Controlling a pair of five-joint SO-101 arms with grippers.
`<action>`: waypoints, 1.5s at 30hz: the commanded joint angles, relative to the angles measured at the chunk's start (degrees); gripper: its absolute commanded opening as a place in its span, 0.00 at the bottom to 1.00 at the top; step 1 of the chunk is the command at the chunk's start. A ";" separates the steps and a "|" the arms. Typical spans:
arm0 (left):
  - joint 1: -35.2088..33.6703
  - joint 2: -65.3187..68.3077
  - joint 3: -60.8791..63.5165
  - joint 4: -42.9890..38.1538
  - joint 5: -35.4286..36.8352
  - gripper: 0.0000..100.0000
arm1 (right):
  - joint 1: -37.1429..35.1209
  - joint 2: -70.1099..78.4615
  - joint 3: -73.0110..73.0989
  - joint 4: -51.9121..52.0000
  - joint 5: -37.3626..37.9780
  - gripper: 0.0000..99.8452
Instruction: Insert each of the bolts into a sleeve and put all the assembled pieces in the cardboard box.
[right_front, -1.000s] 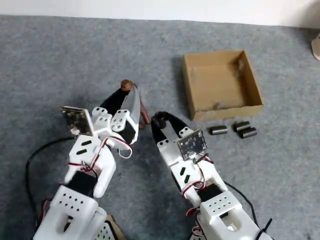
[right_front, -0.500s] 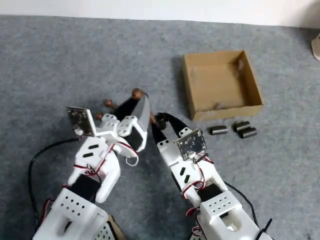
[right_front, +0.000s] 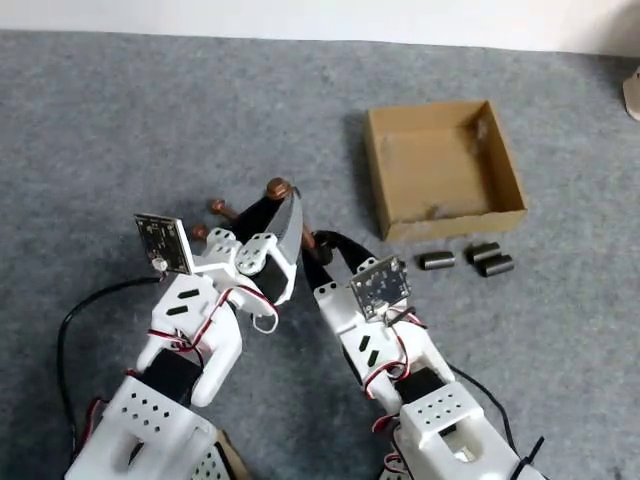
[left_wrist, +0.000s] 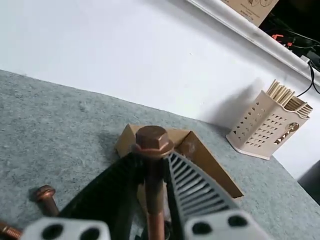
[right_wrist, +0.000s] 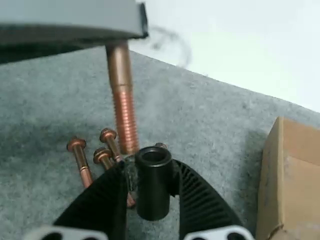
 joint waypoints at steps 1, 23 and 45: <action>0.75 -1.63 -1.01 -0.26 0.35 0.01 | -0.92 -0.31 8.48 0.04 -0.53 0.00; 1.10 -1.19 3.30 -7.12 -5.71 0.01 | -3.47 -0.75 8.48 -0.48 -0.53 0.00; 5.49 -1.63 10.24 -2.29 -16.44 0.09 | -0.66 -0.84 8.48 -4.53 -0.79 0.00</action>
